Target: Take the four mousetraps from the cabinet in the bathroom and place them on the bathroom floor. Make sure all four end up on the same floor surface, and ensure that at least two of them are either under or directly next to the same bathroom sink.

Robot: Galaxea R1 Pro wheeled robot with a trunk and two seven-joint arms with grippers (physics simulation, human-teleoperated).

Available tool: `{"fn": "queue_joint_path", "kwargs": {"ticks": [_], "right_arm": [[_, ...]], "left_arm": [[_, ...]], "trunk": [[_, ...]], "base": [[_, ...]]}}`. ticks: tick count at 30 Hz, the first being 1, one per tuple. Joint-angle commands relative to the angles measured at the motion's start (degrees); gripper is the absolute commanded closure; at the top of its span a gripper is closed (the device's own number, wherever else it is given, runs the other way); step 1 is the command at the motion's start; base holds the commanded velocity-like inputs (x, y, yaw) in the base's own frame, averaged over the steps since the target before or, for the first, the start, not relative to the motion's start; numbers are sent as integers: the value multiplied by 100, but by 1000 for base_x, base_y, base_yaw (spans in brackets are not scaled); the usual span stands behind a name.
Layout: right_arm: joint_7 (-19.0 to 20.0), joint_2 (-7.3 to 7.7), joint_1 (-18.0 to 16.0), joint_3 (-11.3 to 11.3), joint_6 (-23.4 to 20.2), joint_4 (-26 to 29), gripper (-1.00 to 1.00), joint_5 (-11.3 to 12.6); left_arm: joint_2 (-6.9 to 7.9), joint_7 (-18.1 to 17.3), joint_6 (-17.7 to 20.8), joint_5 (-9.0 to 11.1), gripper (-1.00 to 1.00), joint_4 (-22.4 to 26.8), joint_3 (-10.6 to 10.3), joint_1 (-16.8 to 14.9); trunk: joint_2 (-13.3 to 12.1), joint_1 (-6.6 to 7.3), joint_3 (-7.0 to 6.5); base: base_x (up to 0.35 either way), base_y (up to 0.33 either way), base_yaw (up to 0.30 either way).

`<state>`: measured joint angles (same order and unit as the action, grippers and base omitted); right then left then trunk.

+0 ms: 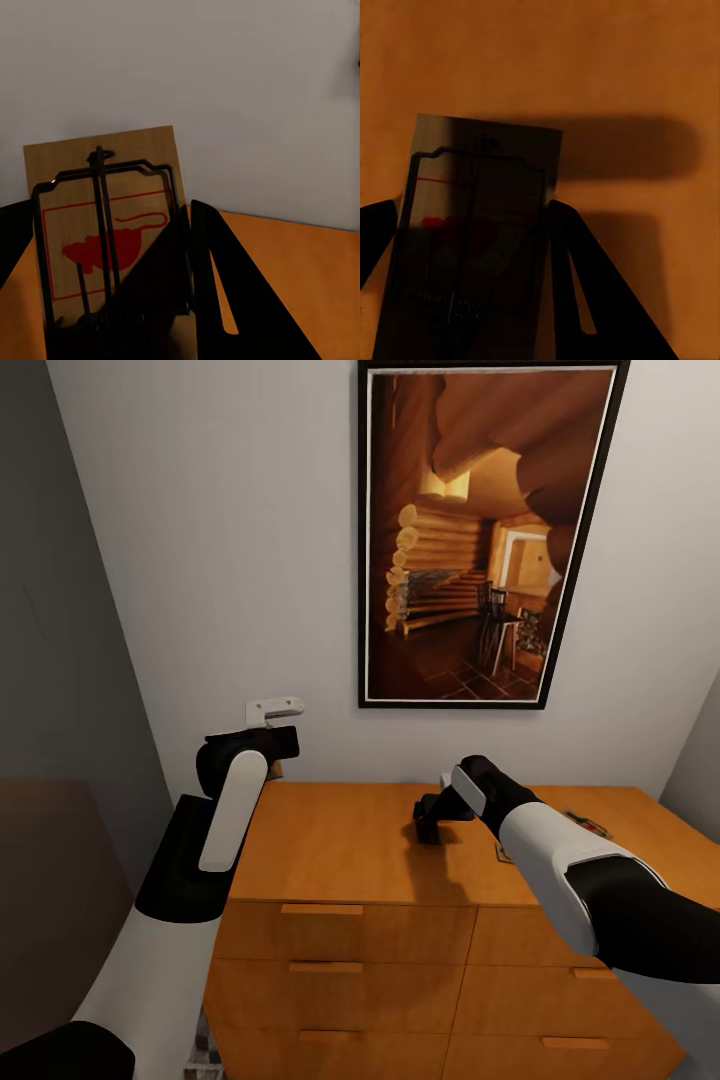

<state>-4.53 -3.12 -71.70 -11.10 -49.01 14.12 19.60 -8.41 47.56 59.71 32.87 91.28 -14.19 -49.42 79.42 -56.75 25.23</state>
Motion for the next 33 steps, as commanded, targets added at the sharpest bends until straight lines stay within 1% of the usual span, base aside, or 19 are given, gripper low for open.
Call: {"fn": "queue_joint_path", "kwargs": {"ticks": [1, 9, 13, 14, 17, 18, 19, 22, 23, 27, 33], "right_arm": [[-54, 3, -3, -36, -16, 11, 100, 80], [-34, -16, -1, -47, -12, 105, 100, 79], [-32, -25, 29, -134, -22, 529, 100, 81], [-31, -24, 100, -214, -30, 756, 100, 83], [-34, -30, 265, -330, -82, 1132, 100, 86], [-35, -28, 317, -356, -138, 1273, 100, 86], [-41, -23, 408, -395, -314, 1570, 100, 83], [-52, -12, 558, -424, -622, 2017, 100, 80], [-62, -6, 664, -433, -787, 2285, 100, 76], [-76, 1, 832, -443, -1035, 2681, 100, 74], [-77, 14, 912, -438, -1099, 2940, 100, 82]], "left_arm": [[-1, 61, 29, 35, 100, 4, -5, -6], [-3, 61, 29, 35, 100, 4, -5, -6], [-3, 61, 29, 35, 100, 4, -5, -6], [-3, 61, 29, 35, 100, 4, -5, -6], [-3, 62, 29, 35, 100, 3, -5, -6], [-3, 64, 29, 35, 100, 3, -5, -6], [-3, 66, 29, 35, 100, 3, -5, -6], [0, 68, 29, 35, 100, 4, -5, -6], [2, 68, 29, 35, 100, 4, -5, -6], [5, 69, 29, 35, 100, 4, -5, -6], [6, 70, 29, 35, 100, 4, -5, -6]], "trunk": [[4, 0, 7], [4, 0, 7], [4, 0, 7], [4, 0, 7], [4, 0, 7], [4, 0, 7], [4, 0, 7], [4, 0, 7], [4, 0, 7], [4, 0, 7], [4, 0, 7]], "base": [[0, 0, 0], [0, 0, 0], [0, 0, 0], [0, 0, 0], [0, 0, 0], [0, 0, 0], [0, 0, 0], [0, 0, 0], [0, 0, 0], [0, 0, 0], [0, 0, 0]]}}
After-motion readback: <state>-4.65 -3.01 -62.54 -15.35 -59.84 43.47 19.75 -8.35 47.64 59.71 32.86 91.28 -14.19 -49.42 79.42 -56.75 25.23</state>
